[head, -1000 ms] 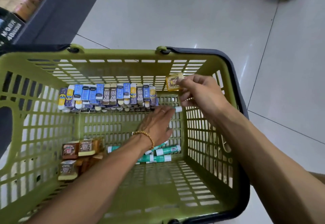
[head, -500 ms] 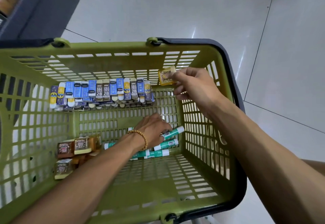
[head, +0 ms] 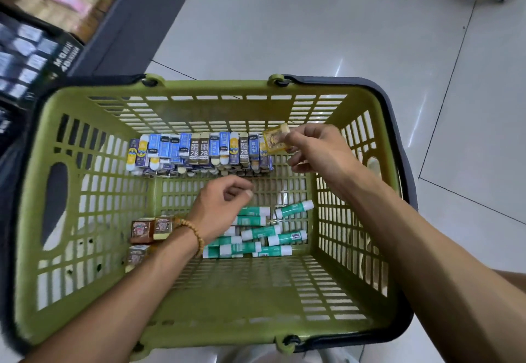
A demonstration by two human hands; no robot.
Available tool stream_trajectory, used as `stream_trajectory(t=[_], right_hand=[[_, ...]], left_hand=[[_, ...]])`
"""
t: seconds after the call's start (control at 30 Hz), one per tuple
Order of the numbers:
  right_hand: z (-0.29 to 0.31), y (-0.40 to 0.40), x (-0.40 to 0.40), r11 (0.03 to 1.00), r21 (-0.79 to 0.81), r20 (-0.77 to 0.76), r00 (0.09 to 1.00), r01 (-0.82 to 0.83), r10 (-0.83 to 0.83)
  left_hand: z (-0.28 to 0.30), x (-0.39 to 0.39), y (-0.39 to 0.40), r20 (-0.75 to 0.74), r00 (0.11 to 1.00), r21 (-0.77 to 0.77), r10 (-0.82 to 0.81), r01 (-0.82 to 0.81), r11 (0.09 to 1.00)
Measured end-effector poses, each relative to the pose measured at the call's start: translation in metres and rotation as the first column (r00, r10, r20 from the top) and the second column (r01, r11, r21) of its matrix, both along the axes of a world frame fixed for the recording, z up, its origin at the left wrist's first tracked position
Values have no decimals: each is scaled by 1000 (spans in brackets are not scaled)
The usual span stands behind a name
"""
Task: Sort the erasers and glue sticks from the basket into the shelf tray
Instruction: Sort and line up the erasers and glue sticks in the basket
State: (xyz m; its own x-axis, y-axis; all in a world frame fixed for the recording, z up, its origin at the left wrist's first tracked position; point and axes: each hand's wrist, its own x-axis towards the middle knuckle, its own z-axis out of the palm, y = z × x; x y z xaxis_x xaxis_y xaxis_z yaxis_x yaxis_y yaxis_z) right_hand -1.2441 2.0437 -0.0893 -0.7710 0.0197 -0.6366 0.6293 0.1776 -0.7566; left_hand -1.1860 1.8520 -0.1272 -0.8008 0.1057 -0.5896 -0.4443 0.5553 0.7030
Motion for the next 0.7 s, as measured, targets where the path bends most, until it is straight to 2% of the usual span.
stream_trajectory(t=[0.17, 0.3, 0.5, 0.7], right_hand=[[-1, -12, -3, 998, 7, 11, 998, -56, 56], [3, -29, -6, 984, -28, 41, 983, -177, 178], [7, -84, -8, 929, -70, 0, 931, -364, 365], [-23, -145, 22, 788, -20, 44, 787, -616, 616]], left_hand=[[16, 18, -21, 33, 988, -25, 149, -148, 989], [33, 36, -32, 24, 935, 11, 355, -355, 935], [91, 66, -65, -62, 744, 157, 665, -650, 743], [131, 112, -93, -157, 507, 164, 847, -833, 529]])
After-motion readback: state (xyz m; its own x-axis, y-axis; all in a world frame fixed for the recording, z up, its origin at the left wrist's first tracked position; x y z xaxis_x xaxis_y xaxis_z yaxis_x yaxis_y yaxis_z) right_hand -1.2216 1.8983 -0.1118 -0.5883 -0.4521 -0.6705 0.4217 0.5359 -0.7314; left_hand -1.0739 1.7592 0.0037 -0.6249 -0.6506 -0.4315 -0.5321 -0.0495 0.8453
